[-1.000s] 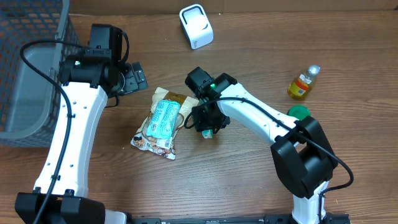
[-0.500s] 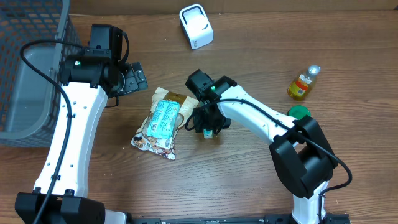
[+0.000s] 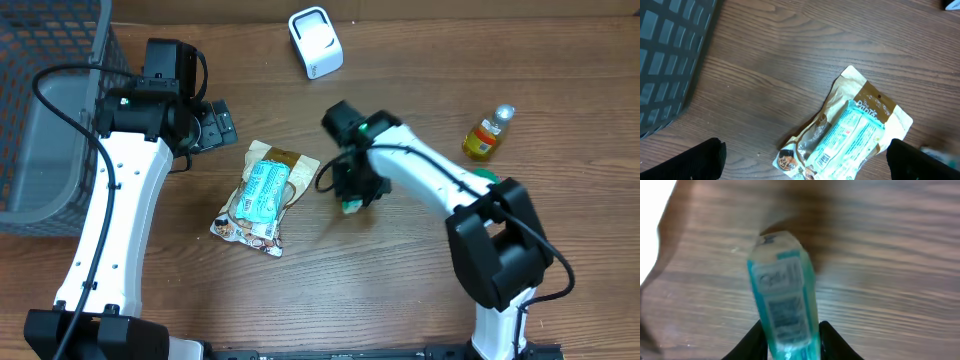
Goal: Scan the item barcode
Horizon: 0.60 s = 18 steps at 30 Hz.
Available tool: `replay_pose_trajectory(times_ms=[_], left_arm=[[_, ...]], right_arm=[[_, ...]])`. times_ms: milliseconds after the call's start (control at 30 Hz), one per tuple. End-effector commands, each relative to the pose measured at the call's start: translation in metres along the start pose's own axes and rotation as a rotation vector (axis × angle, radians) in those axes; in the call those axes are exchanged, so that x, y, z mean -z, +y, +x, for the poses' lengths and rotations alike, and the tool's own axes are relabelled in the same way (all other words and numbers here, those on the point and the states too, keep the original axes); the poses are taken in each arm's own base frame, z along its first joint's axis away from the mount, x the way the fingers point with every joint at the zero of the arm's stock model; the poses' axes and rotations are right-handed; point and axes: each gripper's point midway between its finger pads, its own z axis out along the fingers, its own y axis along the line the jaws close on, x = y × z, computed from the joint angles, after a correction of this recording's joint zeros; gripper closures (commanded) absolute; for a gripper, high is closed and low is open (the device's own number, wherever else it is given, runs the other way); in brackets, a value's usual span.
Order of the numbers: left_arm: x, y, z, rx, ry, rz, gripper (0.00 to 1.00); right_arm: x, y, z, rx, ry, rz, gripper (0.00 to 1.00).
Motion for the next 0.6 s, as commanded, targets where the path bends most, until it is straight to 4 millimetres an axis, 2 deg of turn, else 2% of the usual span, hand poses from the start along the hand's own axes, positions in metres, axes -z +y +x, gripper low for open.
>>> replay_pose_trajectory(times_ms=[0,200,367,400,467,567], left_arm=[[0.004,-0.002,-0.005,-0.014,-0.015,0.011,0.0],[0.004,-0.002,-0.005,-0.014,-0.015,0.011,0.0],[0.004,-0.002,-0.005,-0.014,-0.015,0.011,0.0],[0.004,-0.002,-0.005,-0.014,-0.015,0.011,0.0],[0.004,-0.002,-0.005,-0.014,-0.015,0.011,0.0],[0.004,-0.002,-0.005,-0.014,-0.015,0.011,0.0]], right_arm=[[0.025,-0.01,-0.022,-0.044,-0.051,-0.008,0.71],[0.032,-0.031,-0.03,-0.095,-0.047,-0.004,0.71],[0.032,-0.032,-0.031,-0.097,-0.047,-0.004,0.71],[0.032,-0.032,-0.031,-0.097,-0.047,-0.004,0.67],[0.033,-0.032,-0.032,-0.097,-0.051,-0.005,0.44],[0.033,-0.034,-0.035,-0.098,-0.068,0.009,0.42]])
